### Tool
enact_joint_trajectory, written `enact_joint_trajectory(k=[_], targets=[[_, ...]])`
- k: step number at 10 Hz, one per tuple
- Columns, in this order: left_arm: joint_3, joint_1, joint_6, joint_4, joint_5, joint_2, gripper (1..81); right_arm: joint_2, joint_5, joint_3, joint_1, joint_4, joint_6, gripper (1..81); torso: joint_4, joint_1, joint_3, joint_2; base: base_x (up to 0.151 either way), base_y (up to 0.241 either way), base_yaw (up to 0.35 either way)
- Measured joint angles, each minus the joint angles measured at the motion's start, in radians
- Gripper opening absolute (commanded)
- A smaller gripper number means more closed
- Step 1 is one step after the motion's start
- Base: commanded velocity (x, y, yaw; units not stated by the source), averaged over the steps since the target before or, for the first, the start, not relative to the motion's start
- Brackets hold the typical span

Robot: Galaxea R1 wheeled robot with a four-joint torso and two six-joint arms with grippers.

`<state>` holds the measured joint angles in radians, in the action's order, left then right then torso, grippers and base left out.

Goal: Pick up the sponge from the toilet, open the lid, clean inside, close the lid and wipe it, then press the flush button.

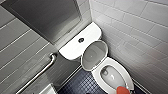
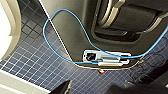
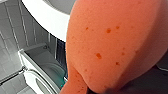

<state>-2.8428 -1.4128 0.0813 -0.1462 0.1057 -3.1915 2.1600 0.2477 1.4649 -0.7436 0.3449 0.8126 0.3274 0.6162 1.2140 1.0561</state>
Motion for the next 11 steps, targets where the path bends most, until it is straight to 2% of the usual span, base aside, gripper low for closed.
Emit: enact_joint_trajectory(k=[3, 8, 11], targets=[[0.0, 0.001, 0.0, 0.0, 0.0, 0.0, 81.1, 0.023, 0.016, 0.004, -0.089, 0.026, 0.0, 1.0, 0.0, 0.0, 0.0, 0.0, 0.0, 0.0, 0.0], [0.014, 0.063, -0.008, 0.008, 0.001, 0.026, 81.1, 0.074, 0.022, 0.127, -0.27, 0.075, 0.0, 1.0, 0.0, 0.0, 0.0, 0.0, 0.0, 0.0, 0.0], [0.112, 0.081, -0.026, 0.028, 0.001, 0.084, 81.1, 0.115, 0.003, 0.223, -0.329, 0.089, 0.0, 1.0, 0.0, 0.0, -0.003, 0.0, 0.0, 0.0, 0.0]])
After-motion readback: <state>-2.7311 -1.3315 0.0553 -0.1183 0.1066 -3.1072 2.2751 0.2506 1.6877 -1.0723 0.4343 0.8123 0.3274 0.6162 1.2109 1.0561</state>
